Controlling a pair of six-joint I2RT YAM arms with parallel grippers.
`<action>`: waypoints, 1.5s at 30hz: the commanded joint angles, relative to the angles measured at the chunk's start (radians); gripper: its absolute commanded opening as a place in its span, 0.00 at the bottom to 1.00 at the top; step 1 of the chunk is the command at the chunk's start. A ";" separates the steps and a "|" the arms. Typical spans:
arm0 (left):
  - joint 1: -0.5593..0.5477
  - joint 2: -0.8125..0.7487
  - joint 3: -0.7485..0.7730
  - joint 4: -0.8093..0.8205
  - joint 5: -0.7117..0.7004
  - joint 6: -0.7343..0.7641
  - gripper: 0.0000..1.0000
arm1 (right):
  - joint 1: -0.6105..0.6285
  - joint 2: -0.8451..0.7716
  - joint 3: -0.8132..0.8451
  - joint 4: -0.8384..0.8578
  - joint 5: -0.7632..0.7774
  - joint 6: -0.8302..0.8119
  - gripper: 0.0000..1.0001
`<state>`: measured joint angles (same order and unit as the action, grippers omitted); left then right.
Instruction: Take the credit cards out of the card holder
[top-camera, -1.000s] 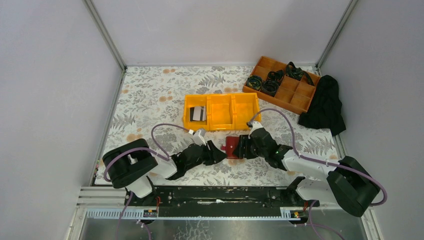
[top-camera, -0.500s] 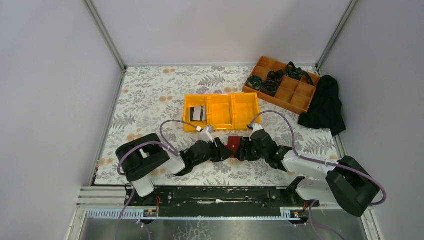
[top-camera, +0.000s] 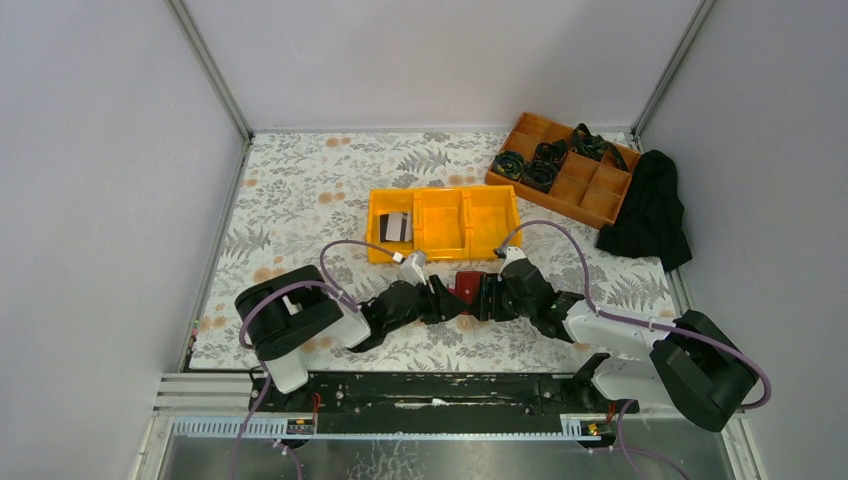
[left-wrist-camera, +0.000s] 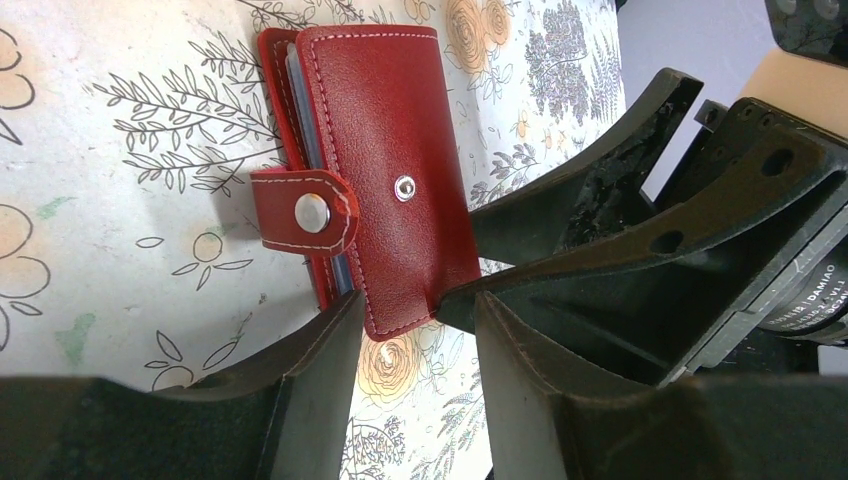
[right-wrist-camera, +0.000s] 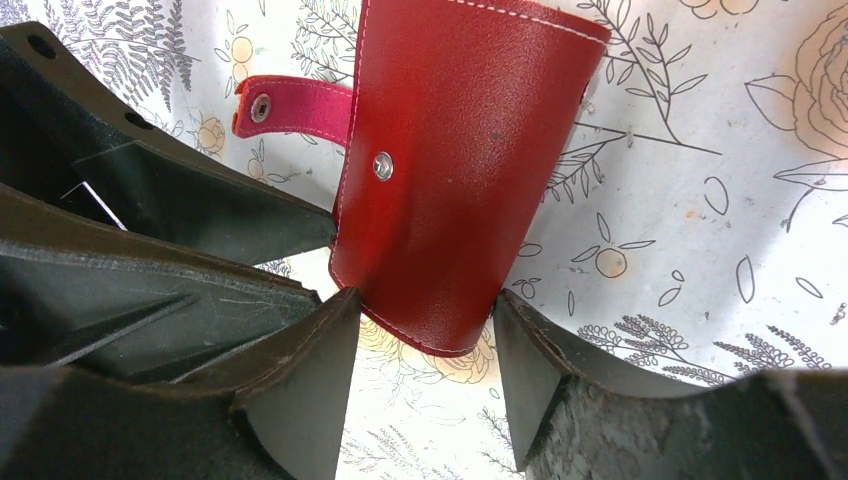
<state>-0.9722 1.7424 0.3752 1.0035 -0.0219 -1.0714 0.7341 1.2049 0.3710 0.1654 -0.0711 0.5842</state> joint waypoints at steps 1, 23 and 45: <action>0.007 -0.005 0.003 0.084 0.026 0.006 0.52 | 0.004 -0.004 0.001 0.032 -0.024 0.009 0.59; 0.053 0.028 -0.062 0.212 0.081 -0.040 0.52 | 0.004 -0.024 0.004 0.025 -0.005 0.002 0.60; 0.053 0.152 0.048 0.264 0.160 -0.030 0.47 | 0.004 -0.074 -0.002 -0.009 0.012 0.003 0.60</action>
<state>-0.9215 1.8683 0.3782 1.1885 0.0944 -1.1084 0.7334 1.1790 0.3645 0.1452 -0.0502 0.5831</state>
